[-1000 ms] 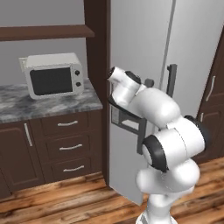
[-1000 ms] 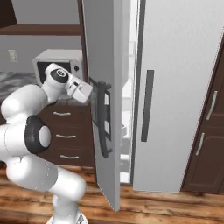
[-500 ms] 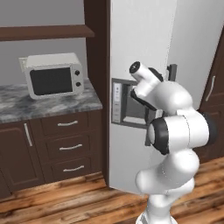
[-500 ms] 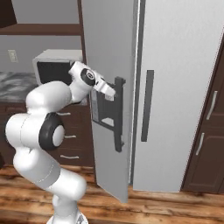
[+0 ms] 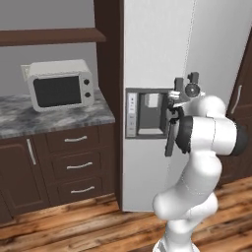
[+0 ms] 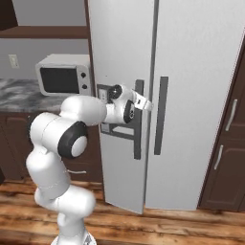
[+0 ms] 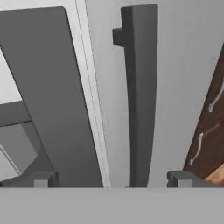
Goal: Store the hot dog in the freezer for long-term storage. Close the freezer door after placing the cooked food.
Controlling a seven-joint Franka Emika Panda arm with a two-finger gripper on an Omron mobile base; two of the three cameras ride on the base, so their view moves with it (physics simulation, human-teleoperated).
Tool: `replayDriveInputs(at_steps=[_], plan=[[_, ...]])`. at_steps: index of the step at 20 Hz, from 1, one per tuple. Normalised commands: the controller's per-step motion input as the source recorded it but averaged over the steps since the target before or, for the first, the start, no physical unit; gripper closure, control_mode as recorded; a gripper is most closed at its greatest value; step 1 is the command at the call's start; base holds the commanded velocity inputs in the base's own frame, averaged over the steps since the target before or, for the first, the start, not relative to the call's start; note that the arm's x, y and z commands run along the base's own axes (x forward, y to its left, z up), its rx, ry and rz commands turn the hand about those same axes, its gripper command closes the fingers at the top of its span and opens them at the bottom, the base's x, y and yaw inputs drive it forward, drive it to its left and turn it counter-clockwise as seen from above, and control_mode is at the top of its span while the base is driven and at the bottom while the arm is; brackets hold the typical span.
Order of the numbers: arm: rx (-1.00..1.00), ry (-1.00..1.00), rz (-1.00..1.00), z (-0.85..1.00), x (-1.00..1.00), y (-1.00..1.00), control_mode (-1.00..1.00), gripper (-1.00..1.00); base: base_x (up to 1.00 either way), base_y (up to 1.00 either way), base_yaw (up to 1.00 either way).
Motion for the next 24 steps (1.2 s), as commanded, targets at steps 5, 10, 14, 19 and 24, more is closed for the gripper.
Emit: replayDriveInputs(at_steps=[5,10,14,19,24], plan=[[0.05,0.00,0.48,0.45,0.43,-0.24,-1.00,-1.00,0.00,0.00,0.00],[0.08,0.18,0.31,0.98,0.42,-0.31,-1.00,-1.00,0.00,0.00,0.00],[0.15,0.31,0.27,0.75,0.48,-0.66,-1.00,-1.00,0.00,0.00,0.00],[0.02,0.45,0.19,0.74,0.72,-0.42,-1.00,-1.00,0.00,0.00,0.00],[0.00,0.44,0.16,0.98,0.60,-0.33,-1.00,-1.00,0.00,0.00,0.00]])
